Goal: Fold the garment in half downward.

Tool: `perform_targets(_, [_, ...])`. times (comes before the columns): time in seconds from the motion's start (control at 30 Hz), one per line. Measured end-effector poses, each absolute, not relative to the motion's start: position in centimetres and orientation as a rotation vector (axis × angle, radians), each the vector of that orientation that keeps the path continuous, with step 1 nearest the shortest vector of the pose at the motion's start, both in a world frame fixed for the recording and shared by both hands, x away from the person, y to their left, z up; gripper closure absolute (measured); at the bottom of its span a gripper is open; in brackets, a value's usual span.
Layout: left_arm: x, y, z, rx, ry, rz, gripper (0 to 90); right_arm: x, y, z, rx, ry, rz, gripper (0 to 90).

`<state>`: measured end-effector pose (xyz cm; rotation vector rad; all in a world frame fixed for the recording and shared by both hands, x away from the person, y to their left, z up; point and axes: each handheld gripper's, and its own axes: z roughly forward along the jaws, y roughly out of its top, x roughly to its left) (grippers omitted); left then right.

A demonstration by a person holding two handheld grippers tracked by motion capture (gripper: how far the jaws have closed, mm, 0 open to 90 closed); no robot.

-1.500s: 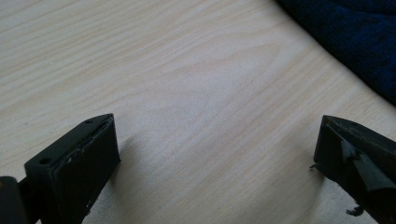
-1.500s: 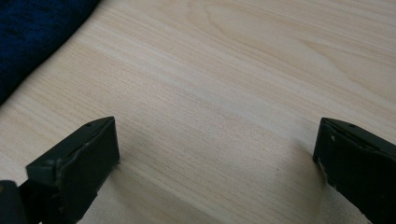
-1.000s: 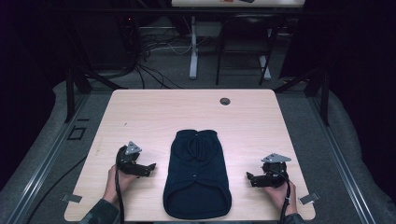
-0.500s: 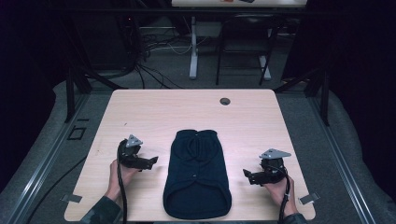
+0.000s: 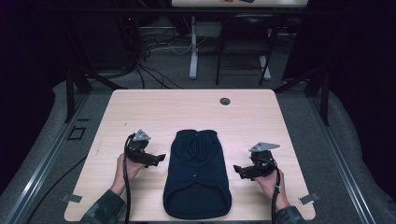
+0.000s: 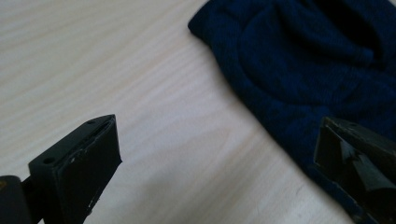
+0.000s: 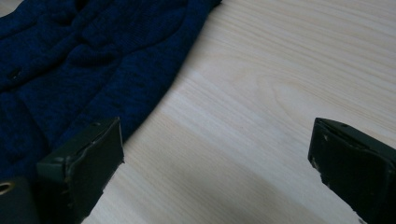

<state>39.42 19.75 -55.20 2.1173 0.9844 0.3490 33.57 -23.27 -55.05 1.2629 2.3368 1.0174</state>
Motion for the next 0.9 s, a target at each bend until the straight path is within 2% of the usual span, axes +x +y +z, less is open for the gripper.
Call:
perform_targets(0.6, [42.7,18.2,-53.5,2.108,0.956,0.331,0.0,40.0,-17.6,-53.0,1.188,2.428,0.979,3.8])
perform_targets(0.9, [45.2,15.7,-53.6,2.140,0.960,0.252,0.0,42.9,-15.9,-52.7,1.217,2.462,0.952,5.8])
